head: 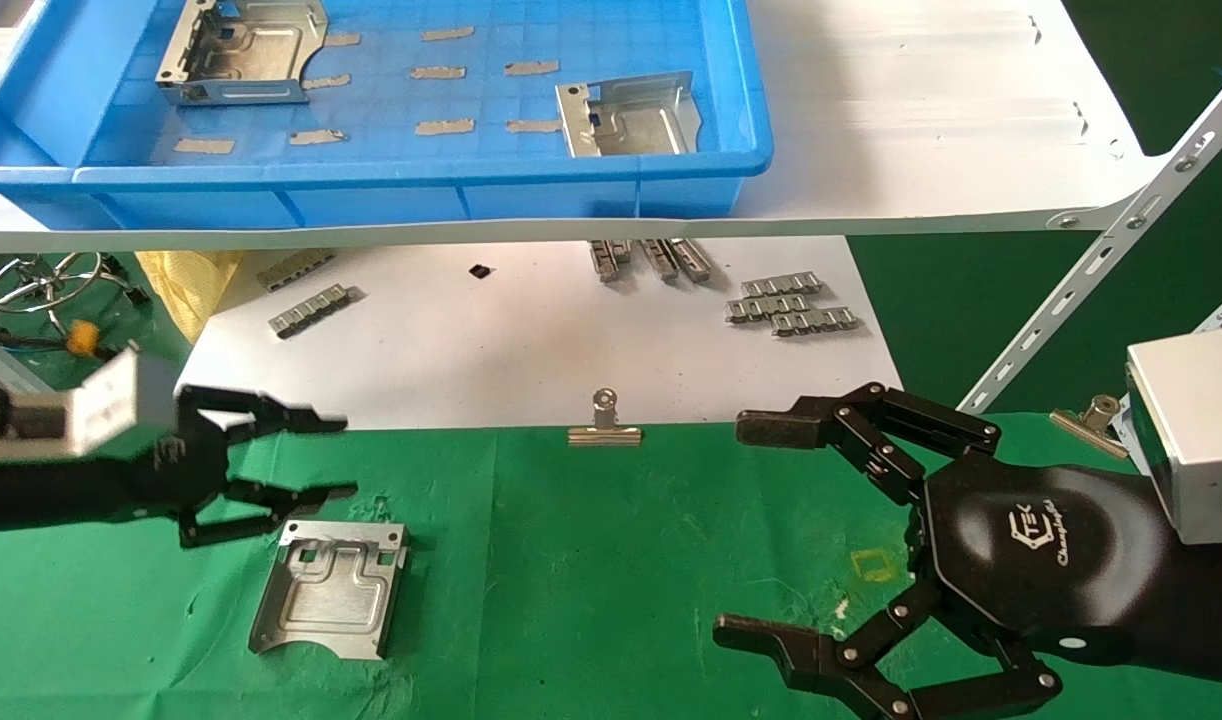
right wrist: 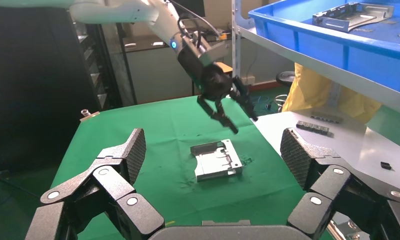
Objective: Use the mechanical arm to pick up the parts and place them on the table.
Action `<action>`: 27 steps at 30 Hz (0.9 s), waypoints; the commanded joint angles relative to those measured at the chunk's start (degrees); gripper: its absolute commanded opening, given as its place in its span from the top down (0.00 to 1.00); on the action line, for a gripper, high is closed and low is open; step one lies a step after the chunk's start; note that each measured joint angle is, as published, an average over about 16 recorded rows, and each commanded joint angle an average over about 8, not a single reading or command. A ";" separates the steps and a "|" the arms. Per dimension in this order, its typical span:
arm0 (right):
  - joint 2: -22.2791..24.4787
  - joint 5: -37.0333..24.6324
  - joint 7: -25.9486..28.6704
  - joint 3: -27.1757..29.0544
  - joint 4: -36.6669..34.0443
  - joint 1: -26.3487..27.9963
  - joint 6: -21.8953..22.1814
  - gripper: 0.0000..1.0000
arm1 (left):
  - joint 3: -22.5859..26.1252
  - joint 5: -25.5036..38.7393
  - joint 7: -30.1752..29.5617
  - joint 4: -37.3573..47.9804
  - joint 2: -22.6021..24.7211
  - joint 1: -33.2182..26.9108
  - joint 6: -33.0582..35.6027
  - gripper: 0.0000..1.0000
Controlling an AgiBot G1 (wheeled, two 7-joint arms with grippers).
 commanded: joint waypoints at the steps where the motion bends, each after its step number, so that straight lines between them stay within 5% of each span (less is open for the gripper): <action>1: 0.00 0.00 0.00 0.00 0.00 0.00 0.00 0.00 | -1.04 -2.85 -3.45 -0.71 -1.03 1.18 0.13 0.00; 7: 0.00 0.01 0.00 0.00 -0.01 -0.01 0.01 0.00 | -2.65 -8.18 -7.72 -2.69 -2.51 5.39 0.08 0.00; 15: 0.00 0.01 -0.01 0.00 -0.01 -0.01 0.00 0.00 | -3.59 -7.81 -8.02 -4.15 -2.61 5.80 -0.09 0.00; 27: 0.00 0.01 -0.01 0.00 -0.02 -0.01 0.00 0.00 | -11.27 -7.67 -14.56 -15.33 -4.14 11.40 -1.19 0.00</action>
